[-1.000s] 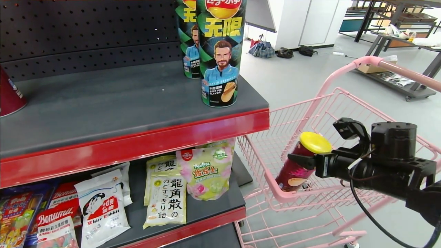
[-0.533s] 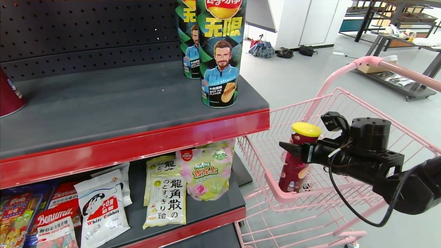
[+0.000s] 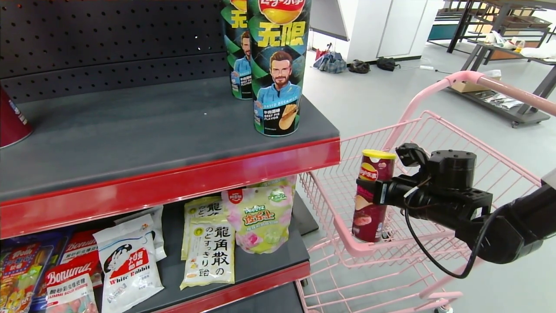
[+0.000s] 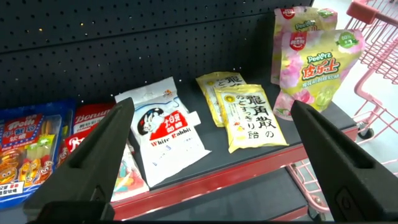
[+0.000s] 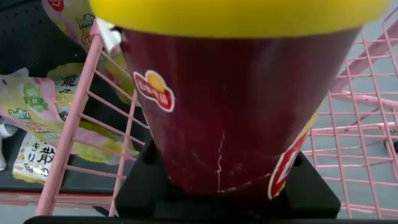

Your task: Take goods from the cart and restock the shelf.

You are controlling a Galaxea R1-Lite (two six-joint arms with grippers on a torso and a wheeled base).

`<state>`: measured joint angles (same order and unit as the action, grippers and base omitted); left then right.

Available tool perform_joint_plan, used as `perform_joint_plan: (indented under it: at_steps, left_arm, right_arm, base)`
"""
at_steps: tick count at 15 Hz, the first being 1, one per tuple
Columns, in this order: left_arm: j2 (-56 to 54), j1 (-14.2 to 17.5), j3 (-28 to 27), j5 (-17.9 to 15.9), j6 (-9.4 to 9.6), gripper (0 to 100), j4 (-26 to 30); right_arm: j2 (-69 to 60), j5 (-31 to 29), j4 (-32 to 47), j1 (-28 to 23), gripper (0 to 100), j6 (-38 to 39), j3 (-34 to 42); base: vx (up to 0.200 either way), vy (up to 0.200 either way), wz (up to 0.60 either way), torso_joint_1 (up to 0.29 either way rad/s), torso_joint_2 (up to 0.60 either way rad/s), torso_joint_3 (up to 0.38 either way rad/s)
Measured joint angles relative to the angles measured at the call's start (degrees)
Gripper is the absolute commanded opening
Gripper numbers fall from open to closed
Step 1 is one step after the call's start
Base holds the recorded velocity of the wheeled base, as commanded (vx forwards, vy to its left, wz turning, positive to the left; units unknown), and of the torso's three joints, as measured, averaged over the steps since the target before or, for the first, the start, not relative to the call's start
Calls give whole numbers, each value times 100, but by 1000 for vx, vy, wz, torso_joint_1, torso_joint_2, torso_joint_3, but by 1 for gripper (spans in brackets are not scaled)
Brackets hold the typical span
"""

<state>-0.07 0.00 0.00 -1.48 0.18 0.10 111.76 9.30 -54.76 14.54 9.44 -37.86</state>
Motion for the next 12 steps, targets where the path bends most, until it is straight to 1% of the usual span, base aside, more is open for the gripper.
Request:
perform_joint_plan:
  at_steps: [2,4,8,10,12]
  left_arm:
    - [0,0,0,-2,-2,100,0]
    - [0,0,0,-2,-5,100,0]
    - [0,0,0,-2,-7,100,0]
    - [0,0,0,-2,-9,100,0]
    - [0,0,0,-2,-9,100,0]
  right_arm:
    - [-265,-5,156,-24,0,-123,-85]
    - [-730,-2,670,-116,0,-354,-436]
    - [-2186,-99,2662,-250,0,-673,-1141]
    - [-3028,-332,3166,-272,0,-777,-1112]
    - [-3963,-567,3624,-295,0,-892,-750]
  base:
    - [0,0,0,0,0,0]
    - [0,0,0,0,0,0]
    - [0,0,0,0,0,0]
    - [0,0,0,0,0,0]
    - [0,0,0,0,0,0]
